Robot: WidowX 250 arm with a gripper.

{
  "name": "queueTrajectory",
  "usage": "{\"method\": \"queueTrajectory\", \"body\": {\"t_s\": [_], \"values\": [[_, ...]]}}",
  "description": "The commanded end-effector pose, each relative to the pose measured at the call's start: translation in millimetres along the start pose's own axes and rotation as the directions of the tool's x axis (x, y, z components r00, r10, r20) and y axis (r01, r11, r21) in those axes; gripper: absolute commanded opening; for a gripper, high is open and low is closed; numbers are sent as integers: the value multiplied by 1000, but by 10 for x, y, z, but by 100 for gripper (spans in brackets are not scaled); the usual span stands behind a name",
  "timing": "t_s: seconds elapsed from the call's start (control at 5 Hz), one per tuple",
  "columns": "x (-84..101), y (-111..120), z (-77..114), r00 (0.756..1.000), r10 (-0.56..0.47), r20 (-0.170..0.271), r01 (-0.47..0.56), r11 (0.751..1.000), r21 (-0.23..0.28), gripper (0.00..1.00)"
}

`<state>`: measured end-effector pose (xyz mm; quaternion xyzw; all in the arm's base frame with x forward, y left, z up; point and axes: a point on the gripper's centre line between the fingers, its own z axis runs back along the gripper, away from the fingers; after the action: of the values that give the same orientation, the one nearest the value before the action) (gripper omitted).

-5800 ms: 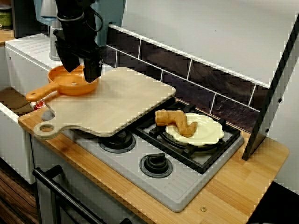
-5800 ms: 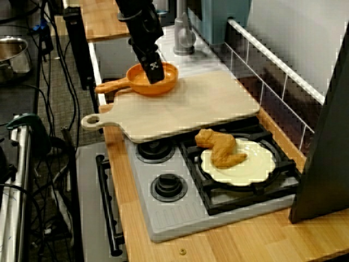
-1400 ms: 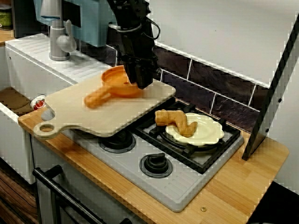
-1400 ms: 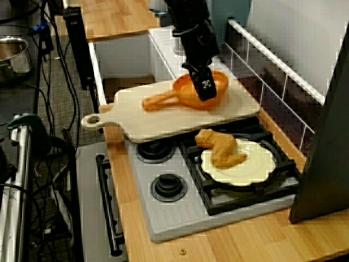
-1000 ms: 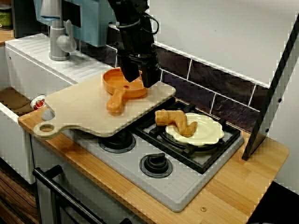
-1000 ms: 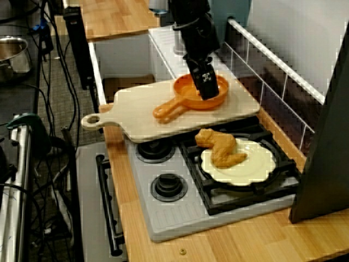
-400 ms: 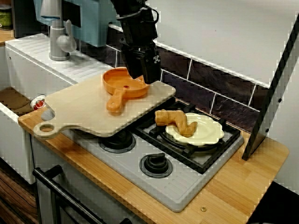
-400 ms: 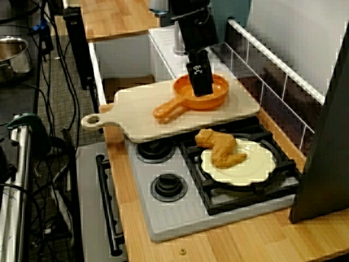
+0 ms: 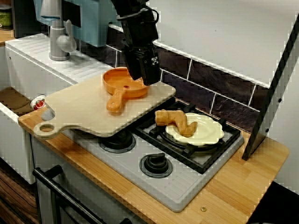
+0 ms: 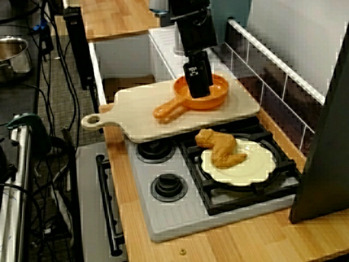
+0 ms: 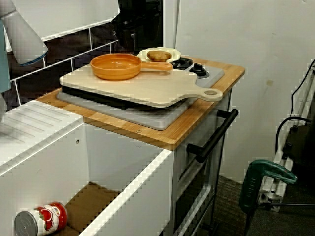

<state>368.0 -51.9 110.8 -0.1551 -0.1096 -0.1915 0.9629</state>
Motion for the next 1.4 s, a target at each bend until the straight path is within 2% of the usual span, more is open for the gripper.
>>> {"method": "queueTrajectory", "body": {"t_s": [0.0,0.2,0.6,0.8,1.0,1.2], "values": [[116,-243,250,994,-87,61,83,995,60,100],[120,-336,252,993,-95,65,91,994,61,100],[79,-500,160,991,-124,58,119,989,92,100],[67,-576,133,991,-120,55,115,990,84,100],[40,-654,72,991,-110,72,104,991,86,100],[14,-661,49,992,-96,86,84,988,130,100]]}}
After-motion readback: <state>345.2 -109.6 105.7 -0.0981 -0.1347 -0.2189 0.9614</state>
